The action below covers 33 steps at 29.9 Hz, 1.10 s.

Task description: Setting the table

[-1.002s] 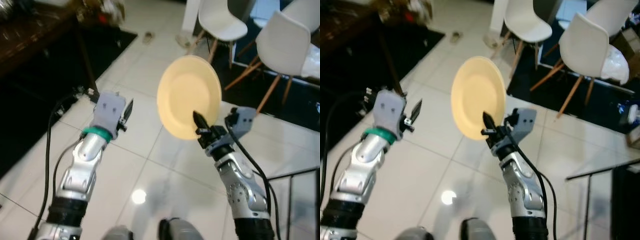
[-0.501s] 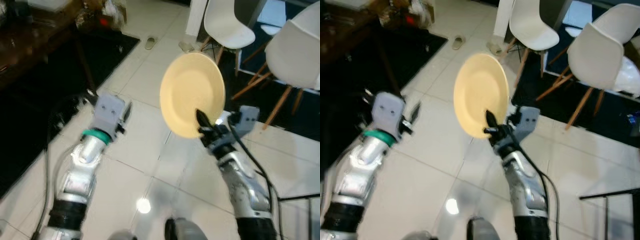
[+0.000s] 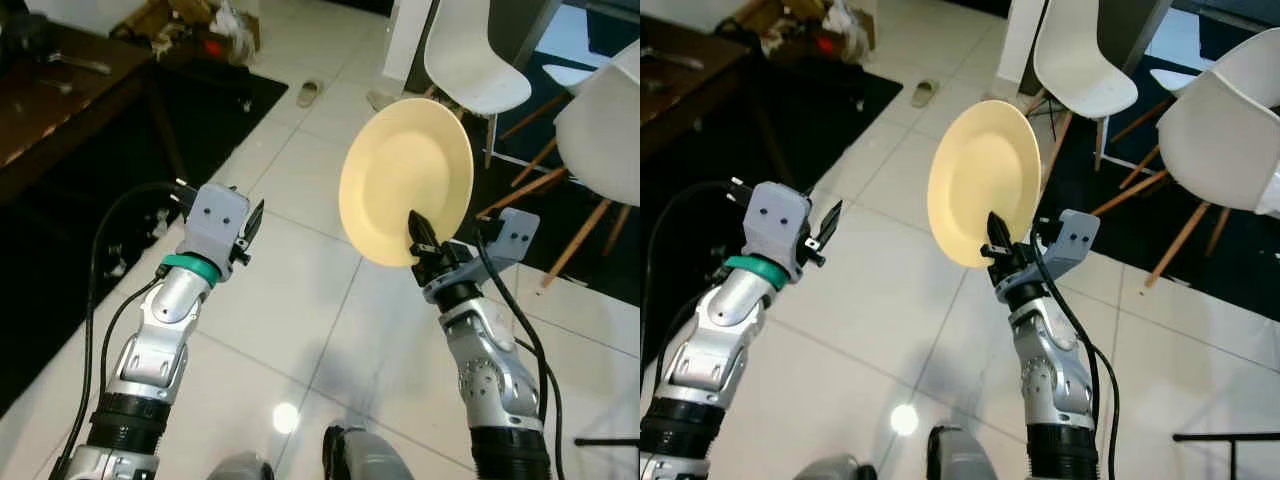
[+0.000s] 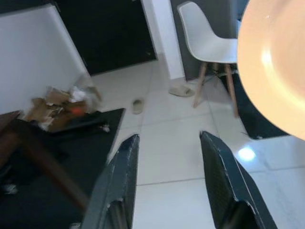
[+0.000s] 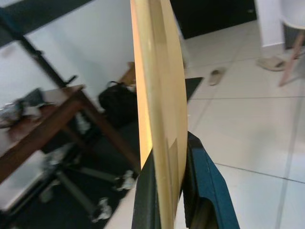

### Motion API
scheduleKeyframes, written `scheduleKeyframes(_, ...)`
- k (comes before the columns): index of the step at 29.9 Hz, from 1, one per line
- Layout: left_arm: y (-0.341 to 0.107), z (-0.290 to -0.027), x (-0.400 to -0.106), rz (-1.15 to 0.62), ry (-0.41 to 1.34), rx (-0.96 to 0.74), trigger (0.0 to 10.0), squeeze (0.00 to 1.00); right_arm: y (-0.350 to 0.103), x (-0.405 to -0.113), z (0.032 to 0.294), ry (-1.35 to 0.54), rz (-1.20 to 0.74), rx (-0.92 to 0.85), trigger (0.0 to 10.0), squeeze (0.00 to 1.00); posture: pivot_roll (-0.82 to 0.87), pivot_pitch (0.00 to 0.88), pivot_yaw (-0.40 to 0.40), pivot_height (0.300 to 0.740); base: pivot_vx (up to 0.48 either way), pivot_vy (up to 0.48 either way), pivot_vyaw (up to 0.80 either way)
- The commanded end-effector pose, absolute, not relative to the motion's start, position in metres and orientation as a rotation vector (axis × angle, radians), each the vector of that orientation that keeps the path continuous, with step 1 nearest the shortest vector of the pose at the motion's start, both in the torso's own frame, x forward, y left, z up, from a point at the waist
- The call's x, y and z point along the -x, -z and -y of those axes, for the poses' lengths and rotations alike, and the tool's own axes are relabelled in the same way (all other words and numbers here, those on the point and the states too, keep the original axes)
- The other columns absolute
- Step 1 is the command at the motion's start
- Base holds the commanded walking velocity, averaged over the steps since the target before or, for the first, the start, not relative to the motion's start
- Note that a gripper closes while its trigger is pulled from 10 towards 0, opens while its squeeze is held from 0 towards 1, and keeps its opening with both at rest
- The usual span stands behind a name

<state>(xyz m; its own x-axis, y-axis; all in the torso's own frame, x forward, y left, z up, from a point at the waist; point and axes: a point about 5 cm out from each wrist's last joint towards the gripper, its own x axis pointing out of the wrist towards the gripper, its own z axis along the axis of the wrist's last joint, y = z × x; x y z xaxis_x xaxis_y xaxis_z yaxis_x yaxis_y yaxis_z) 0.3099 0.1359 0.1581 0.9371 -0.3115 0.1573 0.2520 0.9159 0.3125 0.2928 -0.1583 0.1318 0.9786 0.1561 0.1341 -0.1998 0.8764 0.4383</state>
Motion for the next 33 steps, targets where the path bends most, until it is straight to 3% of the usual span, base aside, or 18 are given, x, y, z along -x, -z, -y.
scheduleKeyframes(1,-0.1521,-0.1393,-0.3085,0.184,0.291,-0.303,10.0,0.07,-0.1321,-0.2929,0.158,-0.177,0.099,-0.471,10.0,0.0,0.0,0.0,0.01,0.74,0.458,0.0,0.0)
scheduleKeyframes(33,-0.151,-0.1349,-0.3077,0.183,0.303,-0.293,10.0,0.07,-0.1329,-0.2953,0.1625,-0.142,0.105,-0.487,10.0,0.0,0.0,0.0,0.012,0.74,0.458,0.0,0.0)
